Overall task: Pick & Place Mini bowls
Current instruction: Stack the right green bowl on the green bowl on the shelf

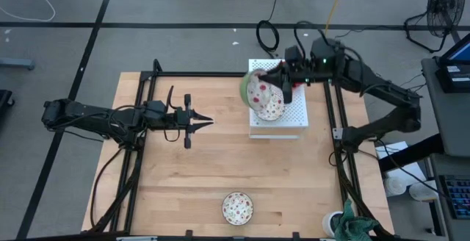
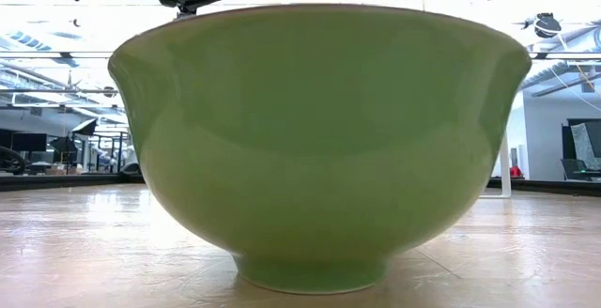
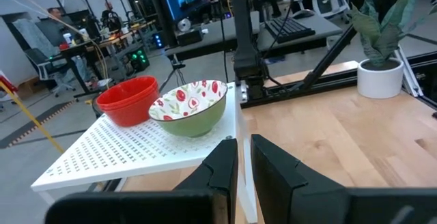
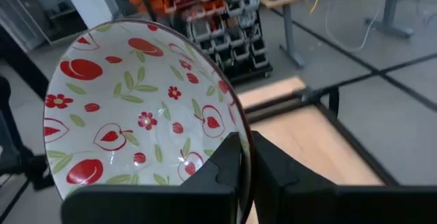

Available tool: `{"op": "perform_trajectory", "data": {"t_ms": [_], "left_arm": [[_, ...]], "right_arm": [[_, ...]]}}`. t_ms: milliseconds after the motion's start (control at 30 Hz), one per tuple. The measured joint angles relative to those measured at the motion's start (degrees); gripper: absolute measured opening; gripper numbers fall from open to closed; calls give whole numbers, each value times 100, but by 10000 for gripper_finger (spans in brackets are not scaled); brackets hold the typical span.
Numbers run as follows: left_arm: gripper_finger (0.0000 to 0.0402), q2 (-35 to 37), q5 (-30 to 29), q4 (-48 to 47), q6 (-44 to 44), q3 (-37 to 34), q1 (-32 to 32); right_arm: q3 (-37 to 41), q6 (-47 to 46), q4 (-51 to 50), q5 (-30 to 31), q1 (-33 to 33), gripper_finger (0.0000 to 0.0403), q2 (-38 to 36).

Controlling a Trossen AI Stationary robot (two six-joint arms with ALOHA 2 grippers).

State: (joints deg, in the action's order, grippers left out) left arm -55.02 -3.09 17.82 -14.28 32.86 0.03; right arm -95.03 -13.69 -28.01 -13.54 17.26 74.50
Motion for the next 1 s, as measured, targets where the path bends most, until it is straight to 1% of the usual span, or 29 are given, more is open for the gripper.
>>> {"op": "perform_trajectory", "data": {"t_ms": [133, 200, 400, 467, 567, 633, 700, 900, 1000], "left_arm": [[49, 0, 2, 1, 2, 0, 0], [49, 0, 4, -1, 2, 0, -2], [49, 0, 4, 1, 0, 0, -2], [49, 0, 4, 0, 0, 0, -2], [49, 0, 4, 1, 0, 0, 0], [49, 0, 4, -1, 0, 0, -2], [49, 0, 3, 1, 1, 0, -2], [49, 0, 6, 1, 0, 0, -2], [49, 0, 7, 1, 4, 0, -2]], "right_arm": [[-720, 139, -183, 20, 0, 11, 366], [-1071, 157, -245, 138, 0, 11, 547], [-2560, 249, -1321, 558, 49, 11, 1185], [-3039, 247, -1491, 724, 46, 11, 1357], [-3494, 287, -1609, 826, 42, 11, 1483], [-3673, 286, -1594, 1018, 40, 11, 1504], [-3718, 310, -1803, 1193, 39, 11, 1490], [-3713, 332, -2910, 1840, 75, 11, 1491], [-3713, 200, -3321, 1936, 174, 11, 1531]]}}
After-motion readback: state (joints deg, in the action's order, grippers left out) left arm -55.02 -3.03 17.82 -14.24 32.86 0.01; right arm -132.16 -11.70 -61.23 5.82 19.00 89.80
